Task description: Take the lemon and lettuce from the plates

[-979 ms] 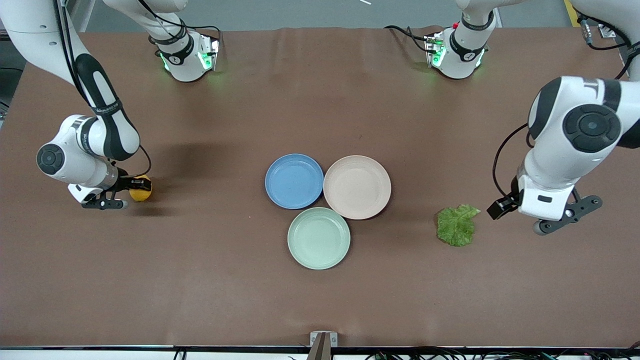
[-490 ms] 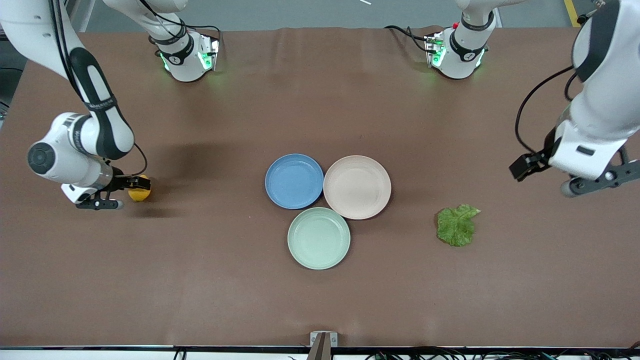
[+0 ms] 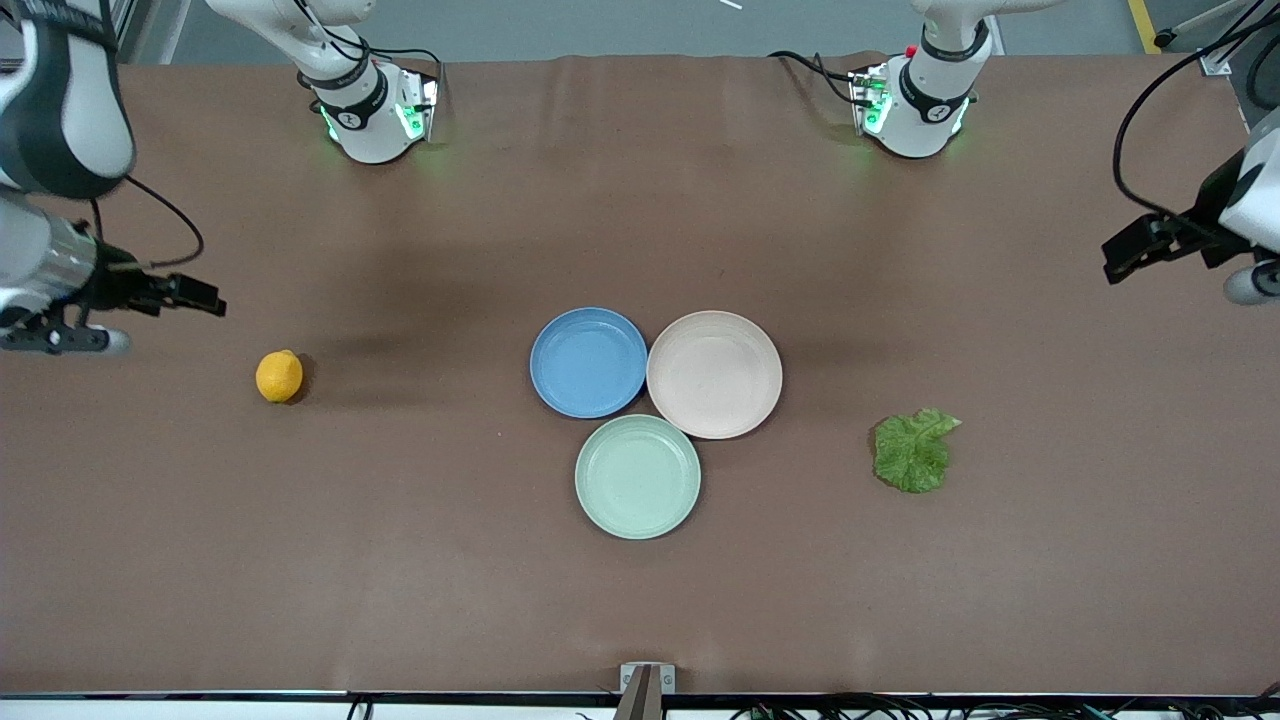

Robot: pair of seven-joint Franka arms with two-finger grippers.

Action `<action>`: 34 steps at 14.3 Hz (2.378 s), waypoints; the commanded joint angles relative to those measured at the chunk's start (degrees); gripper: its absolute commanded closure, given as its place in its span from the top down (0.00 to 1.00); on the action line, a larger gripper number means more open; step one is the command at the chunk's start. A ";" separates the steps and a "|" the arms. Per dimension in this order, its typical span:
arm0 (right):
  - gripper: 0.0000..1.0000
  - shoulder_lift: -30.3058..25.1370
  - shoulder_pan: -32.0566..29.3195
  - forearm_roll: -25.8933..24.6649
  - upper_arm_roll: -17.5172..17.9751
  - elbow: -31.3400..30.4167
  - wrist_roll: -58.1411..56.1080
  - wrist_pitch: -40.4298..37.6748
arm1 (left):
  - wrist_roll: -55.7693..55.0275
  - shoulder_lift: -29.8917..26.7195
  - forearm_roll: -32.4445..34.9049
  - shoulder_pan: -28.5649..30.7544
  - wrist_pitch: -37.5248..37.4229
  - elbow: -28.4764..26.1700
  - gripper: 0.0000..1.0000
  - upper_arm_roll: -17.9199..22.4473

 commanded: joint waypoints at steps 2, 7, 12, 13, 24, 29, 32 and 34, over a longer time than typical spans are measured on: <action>1.00 0.82 3.20 -1.32 0.23 10.88 5.47 -9.01 | 3.34 -6.23 -4.11 -0.57 1.47 -7.27 1.00 2.23; 1.00 1.18 4.97 -3.86 0.14 17.74 6.53 -9.29 | 3.52 -7.64 -4.28 -0.92 1.65 -8.06 1.00 1.00; 1.00 2.06 4.35 -3.78 -0.13 25.40 6.27 -9.20 | 3.60 -7.12 -4.29 -1.01 2.78 -7.97 1.00 -0.58; 1.00 2.06 4.53 -3.78 -0.13 25.40 6.18 -9.20 | 3.69 -6.94 -4.29 -1.01 3.23 -7.97 1.00 -0.58; 1.00 2.14 4.18 -3.17 -0.30 27.07 6.53 -7.53 | 4.57 -7.38 -4.46 -0.66 1.74 -8.06 1.00 -0.58; 1.00 2.14 4.26 -3.87 -0.21 27.86 6.53 -7.53 | 4.57 -7.29 -4.46 -0.75 1.39 -7.71 1.00 -0.58; 1.00 2.14 4.18 -3.61 -0.30 27.86 6.53 -7.62 | 4.31 -6.94 -4.64 -0.57 1.38 -7.27 1.00 -0.58; 1.00 2.14 4.09 -3.52 -0.30 27.86 6.62 -7.53 | 4.40 -5.63 -6.56 -0.31 -0.45 -5.35 1.00 0.03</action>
